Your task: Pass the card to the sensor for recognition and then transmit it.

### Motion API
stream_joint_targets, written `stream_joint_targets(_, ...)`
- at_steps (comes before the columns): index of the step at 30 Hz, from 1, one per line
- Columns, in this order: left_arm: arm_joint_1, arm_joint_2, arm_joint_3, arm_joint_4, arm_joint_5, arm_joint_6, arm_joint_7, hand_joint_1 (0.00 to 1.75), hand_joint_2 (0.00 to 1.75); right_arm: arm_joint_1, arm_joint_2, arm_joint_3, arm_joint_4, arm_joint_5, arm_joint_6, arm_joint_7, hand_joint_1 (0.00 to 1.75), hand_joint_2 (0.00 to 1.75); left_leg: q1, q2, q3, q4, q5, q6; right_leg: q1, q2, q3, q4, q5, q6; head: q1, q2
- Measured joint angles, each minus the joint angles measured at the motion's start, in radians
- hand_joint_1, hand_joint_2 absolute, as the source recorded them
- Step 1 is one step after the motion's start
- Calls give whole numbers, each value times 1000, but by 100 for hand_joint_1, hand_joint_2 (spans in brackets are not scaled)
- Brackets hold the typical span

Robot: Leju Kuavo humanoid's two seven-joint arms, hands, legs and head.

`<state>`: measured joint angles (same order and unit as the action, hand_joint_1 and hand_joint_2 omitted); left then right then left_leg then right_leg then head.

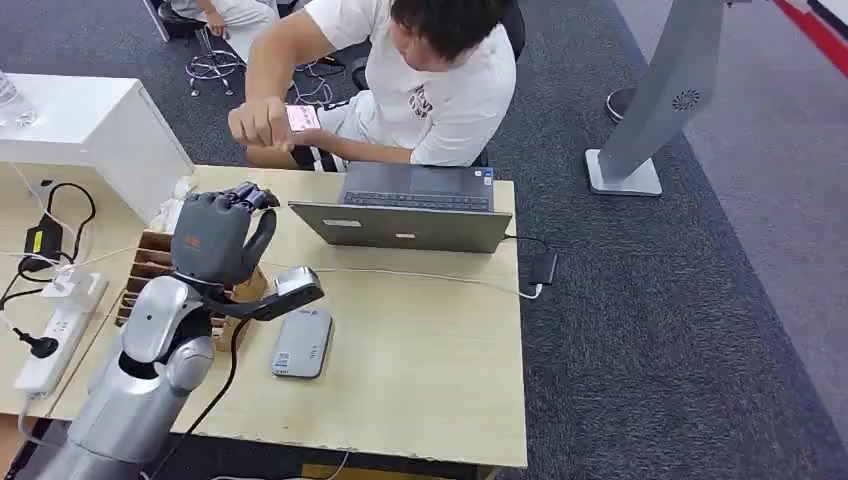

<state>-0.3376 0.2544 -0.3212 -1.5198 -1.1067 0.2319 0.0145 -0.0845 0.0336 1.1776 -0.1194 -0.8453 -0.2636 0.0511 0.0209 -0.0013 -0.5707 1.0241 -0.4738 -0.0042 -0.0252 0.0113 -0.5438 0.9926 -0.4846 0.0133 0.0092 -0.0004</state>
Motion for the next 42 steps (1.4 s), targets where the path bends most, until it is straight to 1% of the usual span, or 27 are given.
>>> stream_joint_targets(4,19,-4,-3,-1,0,19,-4,175,175,0,0,4,0,-5,-4,1,0,175,0,0,0,0,0,0,0,0,0,0,0,0,0,0)
stream_joint_targets(12,146,9,-3,-32,0,23,-6,175,175,4,0,4,0,-17,-9,2,0,175,0,0,-1,0,0,0,0,0,-1,0,0,0,0,0)
stream_joint_targets(18,173,17,-3,-42,2,20,-6,175,175,4,0,4,0,-18,-8,3,0,175,0,0,-1,0,0,0,0,0,-1,0,0,0,0,0)
stream_joint_targets(20,181,24,-3,-43,-20,-17,7,175,175,4,0,4,0,-20,-8,3,0,175,0,0,-1,0,0,0,0,0,0,0,0,0,0,0)
stream_joint_targets(21,194,30,-3,-43,-36,-43,22,175,175,4,1,4,0,-20,-8,3,0,175,0,0,-1,0,0,0,0,0,0,0,0,0,0,0)
stream_joint_targets(23,224,47,-3,-42,-48,-75,39,175,175,5,1,5,0,-20,-9,6,0,175,0,1,-1,0,0,0,0,1,-1,0,0,0,0,0)
stream_joint_targets(26,253,68,-3,-28,-54,-91,39,175,175,5,2,13,0,-20,-10,8,0,175,0,1,-2,0,0,0,0,0,-2,0,0,0,0,0)
stream_joint_targets(28,260,72,-3,-15,-56,-95,39,175,175,4,2,17,0,-19,-11,7,0,175,0,0,-2,0,0,0,0,0,-2,0,0,0,0,0)
stream_joint_targets(31,265,72,-3,3,-62,-106,39,175,175,4,7,20,0,-19,-33,6,0,175,0,0,-2,0,0,0,0,0,-2,0,0,0,0,0)
stream_joint_targets(34,268,68,-4,30,-69,-115,39,175,175,4,14,20,0,-50,-37,15,0,175,0,0,-2,0,0,0,0,0,-2,0,0,0,0,0)
stream_joint_targets(37,269,47,-4,65,-76,-104,50,175,175,4,16,19,0,-63,-29,19,0,175,0,0,-2,0,0,0,0,0,-1,0,0,0,0,0)
stream_joint_targets(39,269,31,-4,96,-81,-84,54,175,175,4,16,19,0,-76,-23,21,0,175,0,0,-2,0,0,0,0,0,-2,0,0,0,0,0)
stream_joint_targets(42,269,0,-4,147,-97,-39,48,175,175,4,16,11,1,-110,7,6,0,175,0,0,-2,0,0,0,0,0,-2,0,0,0,0,0)
